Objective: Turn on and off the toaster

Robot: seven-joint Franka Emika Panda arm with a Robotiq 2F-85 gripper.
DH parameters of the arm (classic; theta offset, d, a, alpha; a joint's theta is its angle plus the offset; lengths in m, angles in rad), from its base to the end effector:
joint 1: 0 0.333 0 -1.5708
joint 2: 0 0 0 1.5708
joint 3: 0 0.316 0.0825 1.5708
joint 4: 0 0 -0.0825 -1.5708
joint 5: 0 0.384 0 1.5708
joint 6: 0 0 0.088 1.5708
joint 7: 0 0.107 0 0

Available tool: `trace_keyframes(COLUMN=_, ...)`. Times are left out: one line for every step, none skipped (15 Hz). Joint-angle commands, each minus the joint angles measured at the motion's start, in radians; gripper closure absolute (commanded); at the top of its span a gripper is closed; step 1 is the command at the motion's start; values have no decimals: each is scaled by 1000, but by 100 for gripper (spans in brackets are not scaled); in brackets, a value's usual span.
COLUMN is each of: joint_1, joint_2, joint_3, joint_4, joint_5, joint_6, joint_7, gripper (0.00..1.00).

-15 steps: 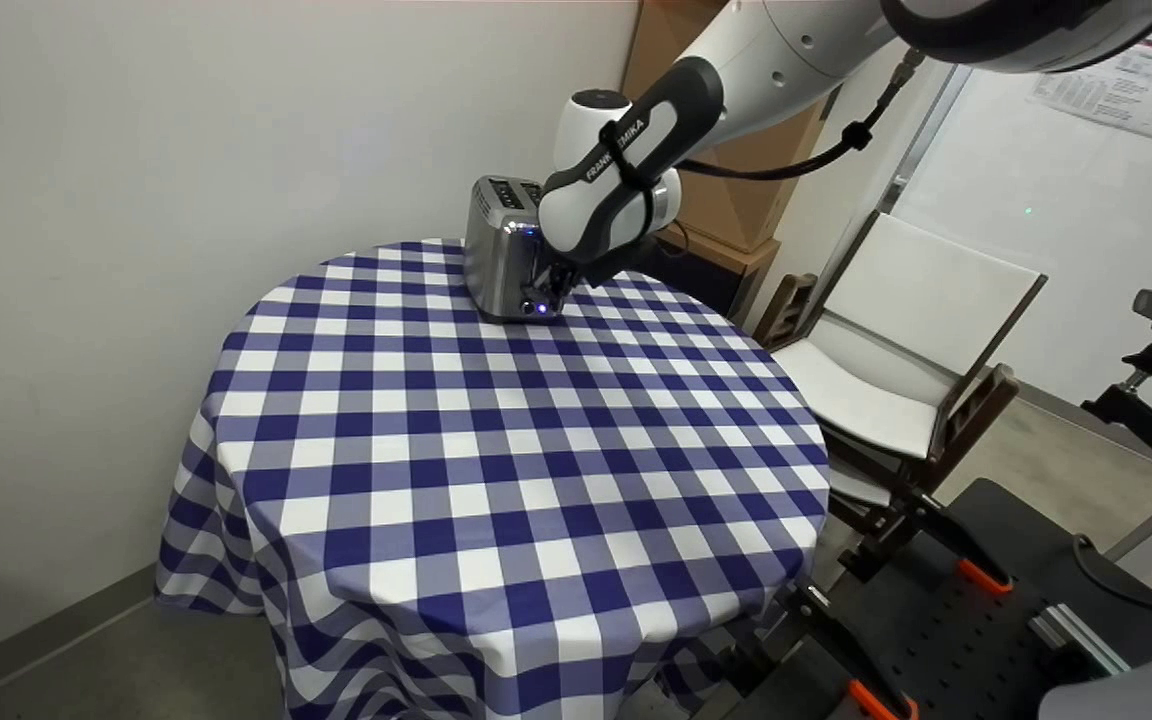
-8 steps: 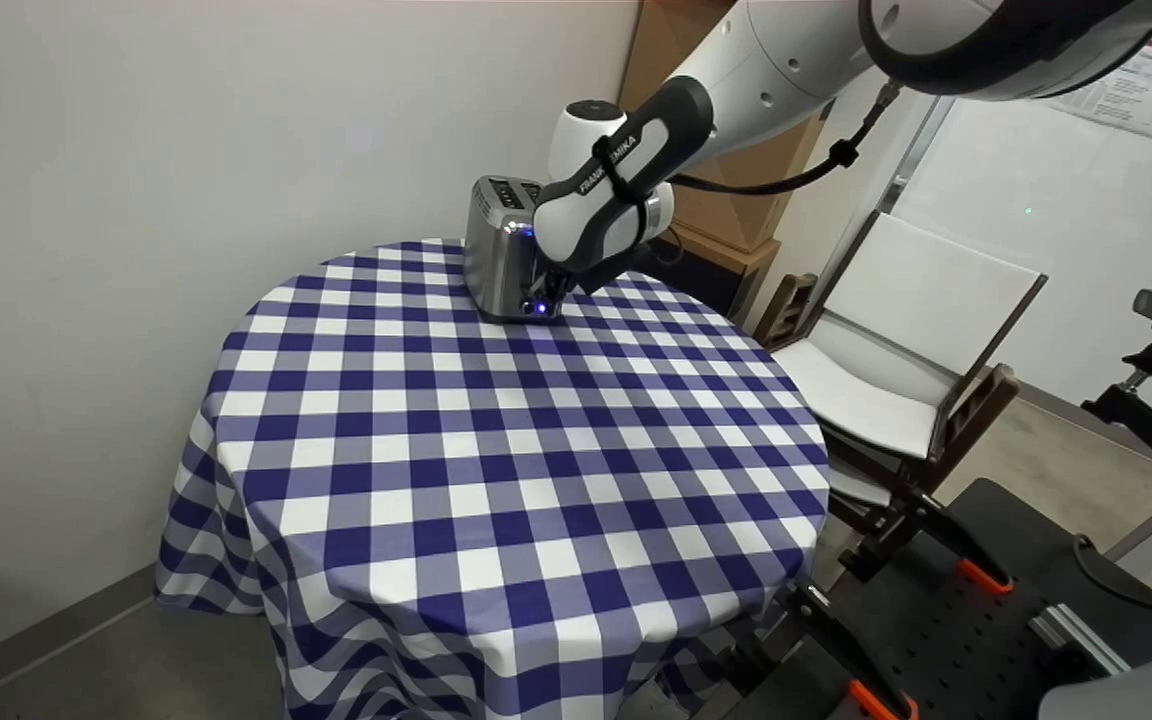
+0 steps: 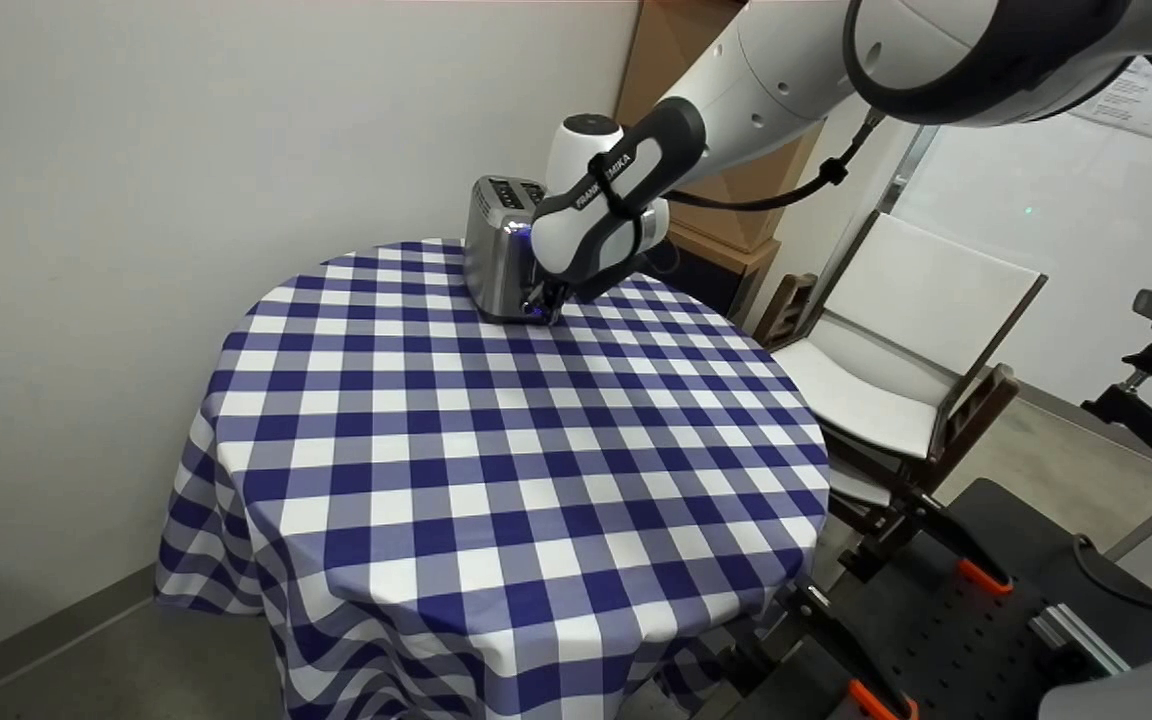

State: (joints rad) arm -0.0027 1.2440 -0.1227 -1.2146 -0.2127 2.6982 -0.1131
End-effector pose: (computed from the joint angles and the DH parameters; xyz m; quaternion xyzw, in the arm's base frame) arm 0.7412 -0.0596 0.0299 0.9781 0.1312 0.1054 0.1225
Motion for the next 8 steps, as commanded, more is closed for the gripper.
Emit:
trace_keyframes(joint_1=-12, joint_2=29, joint_3=16, joint_4=46, joint_5=8, joint_6=1, joint_7=-13, gripper=100)
trace_keyframes(joint_1=-12, joint_2=28, joint_3=18, joint_4=45, joint_5=8, joint_6=4, joint_7=-14, gripper=100)
trace_keyframes(joint_1=-13, joint_2=26, joint_3=23, joint_4=45, joint_5=9, joint_6=6, joint_7=-16, gripper=100)
trace_keyframes(joint_1=-15, joint_2=25, joint_3=27, joint_4=46, joint_5=10, joint_6=7, joint_7=-19, gripper=100)
trace_keyframes(joint_1=-16, joint_2=23, joint_3=32, joint_4=47, joint_5=11, joint_6=11, joint_7=-21, gripper=100)
trace_keyframes(joint_1=-18, joint_2=21, joint_3=36, joint_4=48, joint_5=11, joint_6=18, joint_7=-23, gripper=100)
trace_keyframes(joint_1=-19, joint_2=19, joint_3=40, joint_4=49, joint_5=10, joint_6=27, joint_7=-25, gripper=100)
trace_keyframes(joint_1=-20, joint_2=18, joint_3=43, joint_4=48, joint_5=10, joint_6=33, joint_7=-28, gripper=100)
